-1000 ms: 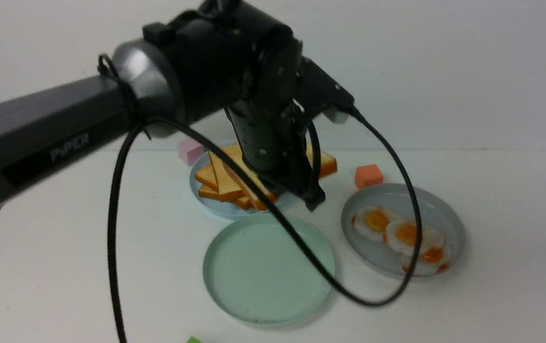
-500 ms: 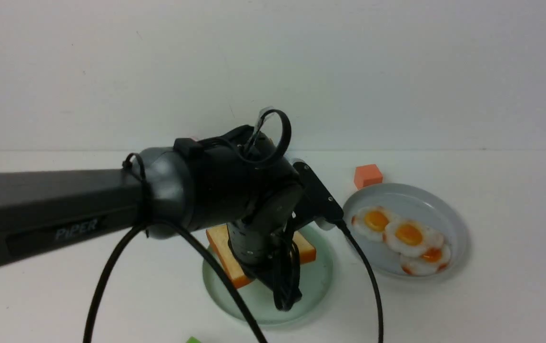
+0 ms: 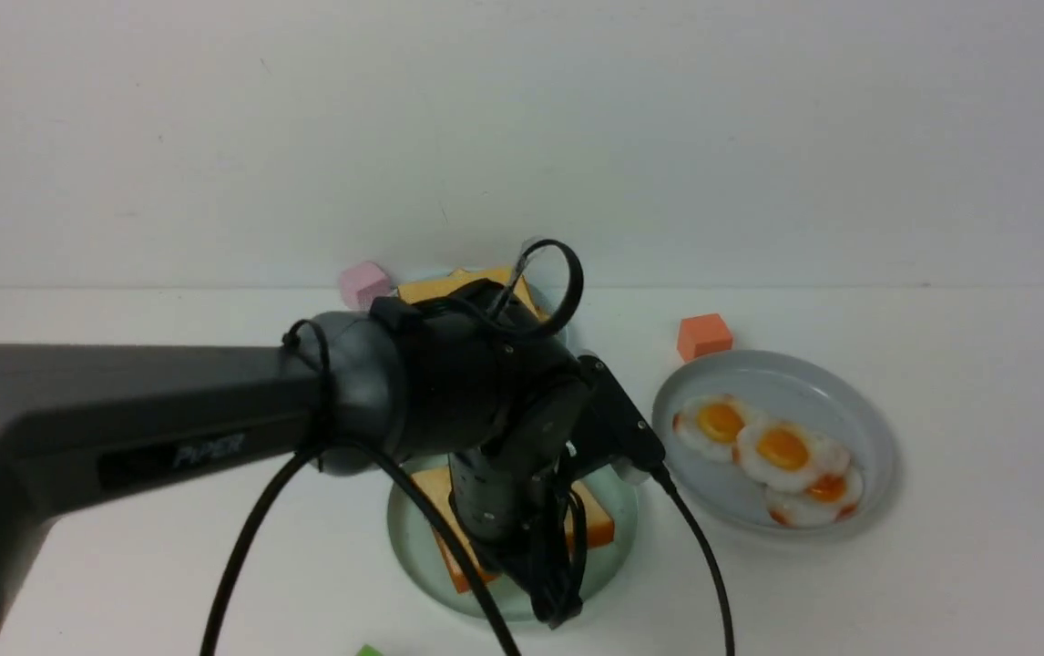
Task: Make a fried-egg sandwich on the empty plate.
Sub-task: Use the left arm to put a slice of bread into the empty plate in the middle, then use the right arm to grab a fried egg
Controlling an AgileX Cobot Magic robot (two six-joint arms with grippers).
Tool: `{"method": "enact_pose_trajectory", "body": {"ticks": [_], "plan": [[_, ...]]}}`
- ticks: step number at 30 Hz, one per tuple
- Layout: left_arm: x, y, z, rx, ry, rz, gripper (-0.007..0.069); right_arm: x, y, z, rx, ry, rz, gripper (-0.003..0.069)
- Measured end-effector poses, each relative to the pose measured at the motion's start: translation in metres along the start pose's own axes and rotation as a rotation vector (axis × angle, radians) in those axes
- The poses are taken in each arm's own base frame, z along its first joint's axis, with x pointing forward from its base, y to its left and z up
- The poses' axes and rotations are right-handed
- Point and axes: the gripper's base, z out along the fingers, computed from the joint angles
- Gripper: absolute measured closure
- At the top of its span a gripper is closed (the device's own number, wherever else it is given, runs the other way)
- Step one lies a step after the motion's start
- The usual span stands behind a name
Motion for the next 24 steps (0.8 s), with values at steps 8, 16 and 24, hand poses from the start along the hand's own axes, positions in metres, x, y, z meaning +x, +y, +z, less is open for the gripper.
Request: {"method": "enact_pose_trajectory", "body": {"ticks": [8,16,24], "plan": [[0.000,0.004,-0.006,-0.037,-0.013,0.029,0.0211,-0.001,0.002,0.000,-0.018,-0.012,0.022,0.0617],[0.004,0.010,-0.104,0.009,-0.253,-0.165,0.0146,-0.012,0.002,0.025,-0.015,0.071,0.067,0.0602],[0.097,0.005,-0.266,0.028,-0.652,-0.424,0.0596,-0.038,-0.004,0.131,0.062,0.315,0.008,0.0585]]}}
